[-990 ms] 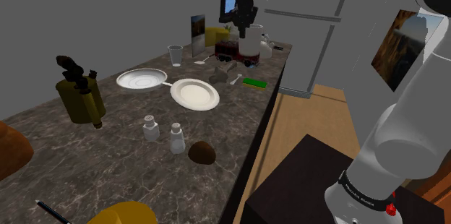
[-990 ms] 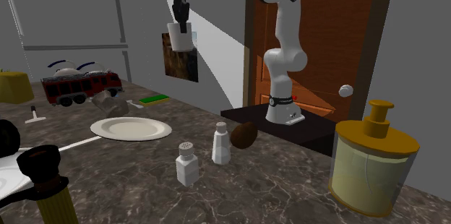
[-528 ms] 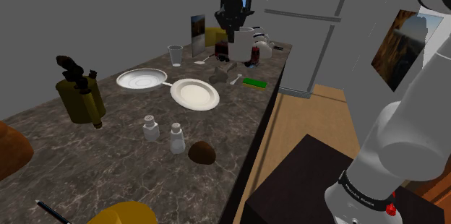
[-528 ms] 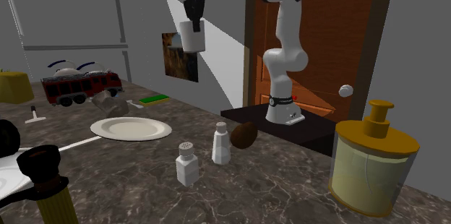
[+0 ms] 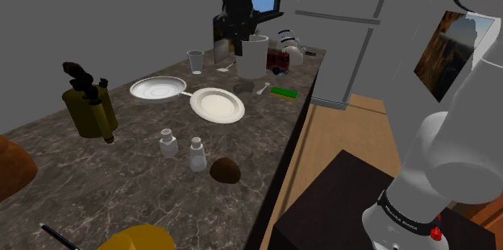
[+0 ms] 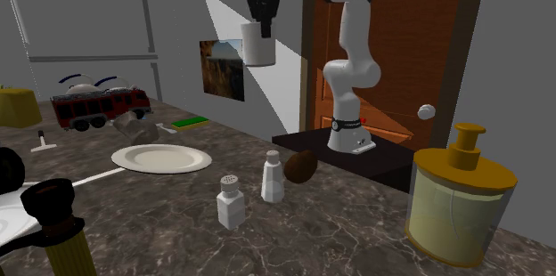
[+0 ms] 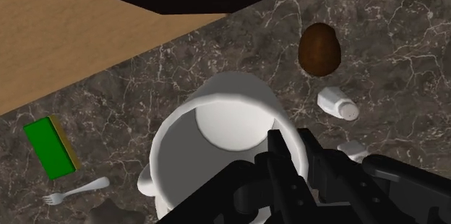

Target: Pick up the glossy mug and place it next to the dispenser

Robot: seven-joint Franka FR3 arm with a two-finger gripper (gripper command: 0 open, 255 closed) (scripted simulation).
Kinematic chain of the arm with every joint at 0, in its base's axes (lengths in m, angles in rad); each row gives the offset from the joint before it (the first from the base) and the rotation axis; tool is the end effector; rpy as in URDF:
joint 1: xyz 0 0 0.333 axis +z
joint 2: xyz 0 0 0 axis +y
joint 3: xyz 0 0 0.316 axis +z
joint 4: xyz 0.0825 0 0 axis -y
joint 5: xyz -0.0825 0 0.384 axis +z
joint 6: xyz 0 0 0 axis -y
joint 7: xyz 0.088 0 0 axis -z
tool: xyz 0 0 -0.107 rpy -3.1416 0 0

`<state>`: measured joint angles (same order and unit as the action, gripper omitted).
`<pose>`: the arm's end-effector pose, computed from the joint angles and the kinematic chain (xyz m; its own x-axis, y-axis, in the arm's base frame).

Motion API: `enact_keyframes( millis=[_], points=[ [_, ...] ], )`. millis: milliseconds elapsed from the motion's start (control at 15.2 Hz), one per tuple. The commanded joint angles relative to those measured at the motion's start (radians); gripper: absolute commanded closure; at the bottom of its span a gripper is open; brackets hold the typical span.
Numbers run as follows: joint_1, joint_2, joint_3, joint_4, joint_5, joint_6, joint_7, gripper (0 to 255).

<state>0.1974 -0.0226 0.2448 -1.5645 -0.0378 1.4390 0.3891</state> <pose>0.4834 0.2257 0.6286 0.9958 0.0464 -0.0791 0.0527 -0.9955 0.0792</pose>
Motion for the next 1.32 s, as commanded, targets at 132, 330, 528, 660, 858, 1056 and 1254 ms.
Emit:
enact_keyframes(
  millis=[132, 330, 528, 660, 858, 1056, 1254],
  points=[
    [0.050, 0.039, 0.052, 0.050, 0.000, -0.015, 0.104, 255],
    [0.091, 0.083, 0.090, 0.102, -0.006, -0.029, 0.182, 255],
    [0.137, 0.138, 0.125, 0.168, -0.020, -0.046, 0.260, 255],
    [0.171, 0.182, 0.147, 0.222, -0.033, -0.061, 0.313, 255],
    [0.230, 0.260, 0.177, 0.321, -0.060, -0.090, 0.390, 255],
    [0.302, 0.355, 0.199, 0.448, -0.097, -0.131, 0.465, 255],
    [0.395, 0.475, 0.211, 0.625, -0.146, -0.195, 0.532, 255]
  ],
)
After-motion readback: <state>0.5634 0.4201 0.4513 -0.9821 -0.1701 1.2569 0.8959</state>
